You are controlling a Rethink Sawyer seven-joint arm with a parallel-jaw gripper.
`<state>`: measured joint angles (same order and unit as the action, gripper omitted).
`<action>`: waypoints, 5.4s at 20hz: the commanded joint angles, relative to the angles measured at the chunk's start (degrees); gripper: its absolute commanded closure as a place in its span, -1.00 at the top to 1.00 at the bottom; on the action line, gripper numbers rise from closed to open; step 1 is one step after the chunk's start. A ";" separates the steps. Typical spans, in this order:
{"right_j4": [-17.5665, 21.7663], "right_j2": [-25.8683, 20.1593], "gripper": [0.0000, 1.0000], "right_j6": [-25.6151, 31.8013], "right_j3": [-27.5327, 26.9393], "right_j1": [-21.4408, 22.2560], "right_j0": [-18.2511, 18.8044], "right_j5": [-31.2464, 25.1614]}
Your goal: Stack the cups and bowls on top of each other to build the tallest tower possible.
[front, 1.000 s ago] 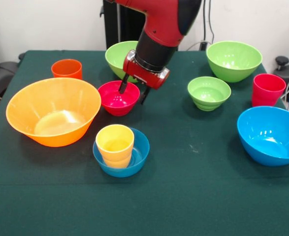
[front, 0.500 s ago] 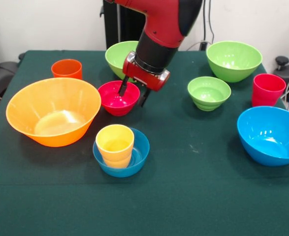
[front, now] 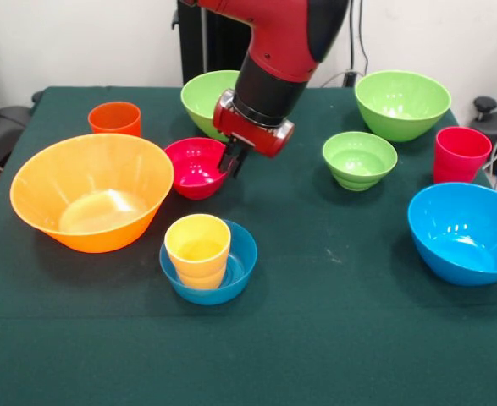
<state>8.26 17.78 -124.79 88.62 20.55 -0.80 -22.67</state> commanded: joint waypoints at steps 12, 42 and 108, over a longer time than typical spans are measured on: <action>-7.46 -7.76 -1.00 -3.47 -2.53 6.05 -0.54 -14.94; -7.18 -6.00 -1.00 -1.34 -36.26 -4.42 1.44 -31.47; -1.48 -1.92 -1.00 -5.40 -10.55 0.27 -2.08 -8.81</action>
<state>4.97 19.73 -124.79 72.13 22.94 -2.00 -35.09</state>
